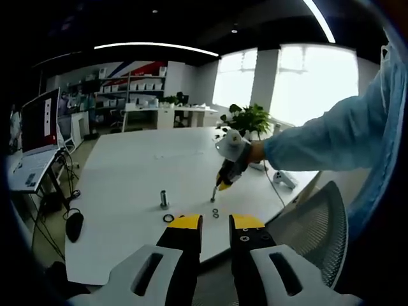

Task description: Place the washer onto the threaded stud by aligning its center hole with the stud, sliding it down to the base, and recovering from edge contact or off-axis alignment until the washer reaches the visible bottom stop.

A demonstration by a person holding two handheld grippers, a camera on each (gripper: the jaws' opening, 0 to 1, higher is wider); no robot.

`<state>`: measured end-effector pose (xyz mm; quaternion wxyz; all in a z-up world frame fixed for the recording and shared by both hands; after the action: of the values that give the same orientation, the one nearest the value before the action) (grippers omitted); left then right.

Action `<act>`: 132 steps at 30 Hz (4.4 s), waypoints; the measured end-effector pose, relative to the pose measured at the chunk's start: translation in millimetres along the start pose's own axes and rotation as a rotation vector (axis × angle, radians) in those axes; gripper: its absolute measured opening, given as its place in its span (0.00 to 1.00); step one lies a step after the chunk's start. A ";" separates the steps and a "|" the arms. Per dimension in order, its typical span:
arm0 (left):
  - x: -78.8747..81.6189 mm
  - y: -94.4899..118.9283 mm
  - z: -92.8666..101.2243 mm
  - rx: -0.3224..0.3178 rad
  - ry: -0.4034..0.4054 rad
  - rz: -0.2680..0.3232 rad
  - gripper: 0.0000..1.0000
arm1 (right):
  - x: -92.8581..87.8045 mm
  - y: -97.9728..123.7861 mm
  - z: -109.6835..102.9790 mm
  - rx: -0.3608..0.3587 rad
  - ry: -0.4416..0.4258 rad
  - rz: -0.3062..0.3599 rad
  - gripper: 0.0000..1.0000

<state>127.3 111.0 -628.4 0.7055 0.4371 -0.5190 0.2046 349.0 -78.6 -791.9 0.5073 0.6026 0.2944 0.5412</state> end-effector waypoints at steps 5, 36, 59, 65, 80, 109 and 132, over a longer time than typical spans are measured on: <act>-2.7 -2.6 6.5 -0.008 -0.036 -0.012 0.14 | 4.7 0.4 2.8 0.004 -0.023 0.009 0.13; 17.1 24.7 -23.1 0.078 0.037 0.054 0.14 | -1.2 -25.8 -0.6 0.034 0.028 -0.083 0.13; 14.5 25.3 -23.3 0.103 0.041 0.029 0.14 | -9.4 -55.6 -5.3 0.049 0.044 -0.133 0.13; 14.4 25.3 -24.0 0.107 0.043 0.028 0.14 | -10.3 -58.0 -5.1 0.051 0.043 -0.137 0.13; 14.1 22.6 -18.8 0.086 0.037 0.029 0.14 | -10.2 -45.1 -8.6 0.045 -0.007 -0.097 0.26; 8.9 10.0 11.7 -0.029 0.004 0.022 0.14 | -29.1 -5.3 -24.1 -0.003 -0.141 -0.009 0.18; -1.6 1.3 25.7 -0.062 0.006 0.016 0.14 | -5.0 -27.8 -69.6 0.147 0.005 -0.039 0.16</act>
<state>111.4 90.6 -627.3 0.7187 0.4101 -0.5264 0.1953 287.1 -54.0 -826.5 0.4711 0.6310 0.3465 0.5097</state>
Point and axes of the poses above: the point that each gripper's makers call its tool centre point, and the gripper's own axes: y roughly backward along the fingers, z roughly to its right, x roughly out of its top, the point moved 2 cm from there along y, roughly backward along the fingers, and after that the axes turned 4 degrees about -y, right-handed, at the moved point
